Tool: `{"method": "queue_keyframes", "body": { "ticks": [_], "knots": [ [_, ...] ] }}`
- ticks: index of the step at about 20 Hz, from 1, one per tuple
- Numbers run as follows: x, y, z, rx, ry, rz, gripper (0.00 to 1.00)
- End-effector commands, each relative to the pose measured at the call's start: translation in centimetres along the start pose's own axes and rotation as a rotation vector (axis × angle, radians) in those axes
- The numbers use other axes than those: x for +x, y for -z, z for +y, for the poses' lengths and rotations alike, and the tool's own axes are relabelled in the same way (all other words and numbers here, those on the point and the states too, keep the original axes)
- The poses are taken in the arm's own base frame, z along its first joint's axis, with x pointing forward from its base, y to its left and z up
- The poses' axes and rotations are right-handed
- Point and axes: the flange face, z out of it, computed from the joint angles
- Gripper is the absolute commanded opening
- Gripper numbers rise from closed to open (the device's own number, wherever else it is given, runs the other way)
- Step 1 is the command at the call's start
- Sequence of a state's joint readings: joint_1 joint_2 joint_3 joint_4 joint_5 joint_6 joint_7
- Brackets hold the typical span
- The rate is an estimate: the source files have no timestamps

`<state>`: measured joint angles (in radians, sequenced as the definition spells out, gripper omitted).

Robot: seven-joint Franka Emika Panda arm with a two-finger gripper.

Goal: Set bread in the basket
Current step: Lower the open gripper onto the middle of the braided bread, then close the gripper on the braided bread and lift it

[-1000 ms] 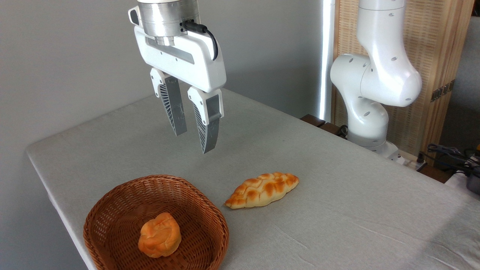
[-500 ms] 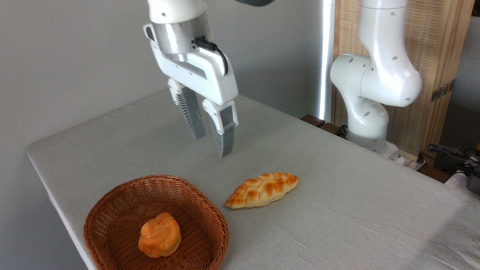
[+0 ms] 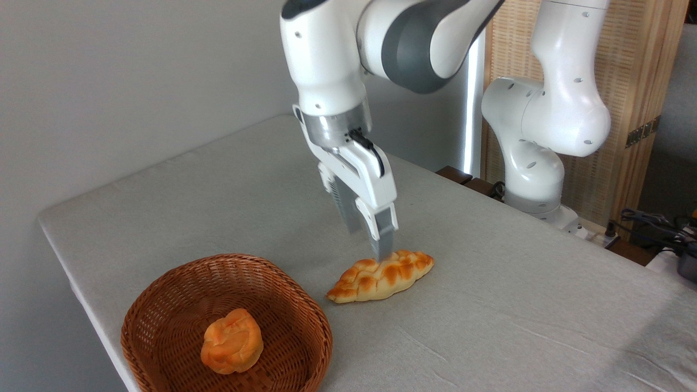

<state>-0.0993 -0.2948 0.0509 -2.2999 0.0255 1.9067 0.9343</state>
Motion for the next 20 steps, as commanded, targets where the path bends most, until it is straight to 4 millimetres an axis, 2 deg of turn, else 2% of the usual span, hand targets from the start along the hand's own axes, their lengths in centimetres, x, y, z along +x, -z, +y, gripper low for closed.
{"method": "queue_keyframes", "body": {
  "ticks": [1, 4, 8, 10, 11, 12, 13, 15, 20],
  "knots": [
    [-0.8, -1.8, 1.0, 0.043, -0.091, -0.060, 1.00],
    [-0.7, -3.0, 1.4, 0.048, -0.121, -0.082, 1.00],
    [-0.4, -5.7, 2.3, 0.057, -0.142, -0.072, 1.00],
    [-0.4, -5.9, 2.3, 0.058, -0.143, -0.071, 0.97],
    [-0.3, -6.0, 2.3, 0.059, -0.144, -0.070, 0.92],
    [-0.2, -6.0, 2.2, 0.063, -0.145, -0.067, 0.80],
    [-0.2, -6.0, 2.2, 0.065, -0.145, -0.065, 0.64],
    [-0.2, -6.0, 2.2, 0.065, -0.145, -0.065, 0.44],
    [-0.1, -6.1, 2.2, 0.063, -0.147, -0.067, 0.38]
  ]
}}
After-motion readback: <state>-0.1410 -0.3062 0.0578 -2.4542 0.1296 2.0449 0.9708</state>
